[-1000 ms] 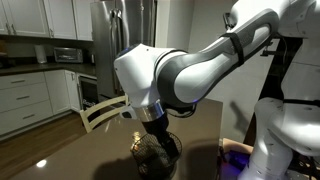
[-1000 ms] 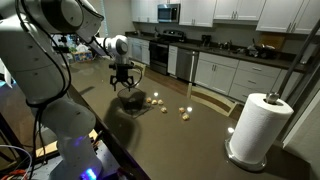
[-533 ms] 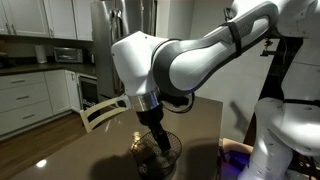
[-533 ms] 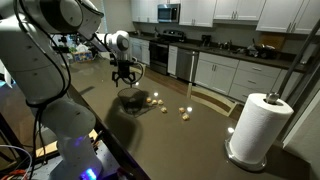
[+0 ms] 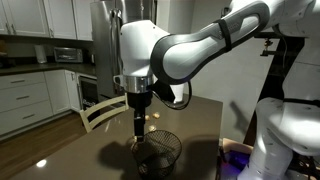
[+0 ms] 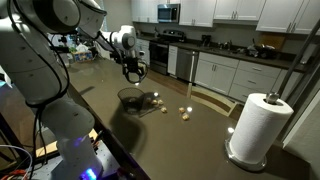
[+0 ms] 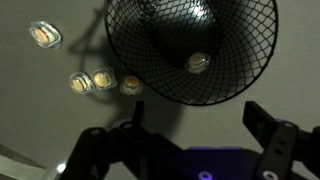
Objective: Move the basket to the left
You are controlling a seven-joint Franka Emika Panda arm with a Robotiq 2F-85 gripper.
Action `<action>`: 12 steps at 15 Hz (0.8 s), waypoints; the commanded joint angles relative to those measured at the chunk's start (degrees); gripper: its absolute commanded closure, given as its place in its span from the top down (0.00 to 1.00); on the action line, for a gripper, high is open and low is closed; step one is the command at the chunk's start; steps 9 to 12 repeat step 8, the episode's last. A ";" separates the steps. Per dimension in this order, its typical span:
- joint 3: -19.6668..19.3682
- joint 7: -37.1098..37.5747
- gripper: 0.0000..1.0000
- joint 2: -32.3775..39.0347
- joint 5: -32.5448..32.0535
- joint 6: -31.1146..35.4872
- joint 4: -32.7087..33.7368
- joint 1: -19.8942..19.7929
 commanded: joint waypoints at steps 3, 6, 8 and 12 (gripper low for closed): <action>-0.20 11.67 1.00 -0.64 -2.57 4.66 -0.69 -2.82; -0.16 8.17 1.00 0.08 -1.14 3.24 0.12 -2.46; -0.01 8.18 1.00 0.10 -1.14 3.24 0.12 -2.40; -0.01 8.18 1.00 0.10 -1.14 3.24 0.12 -2.40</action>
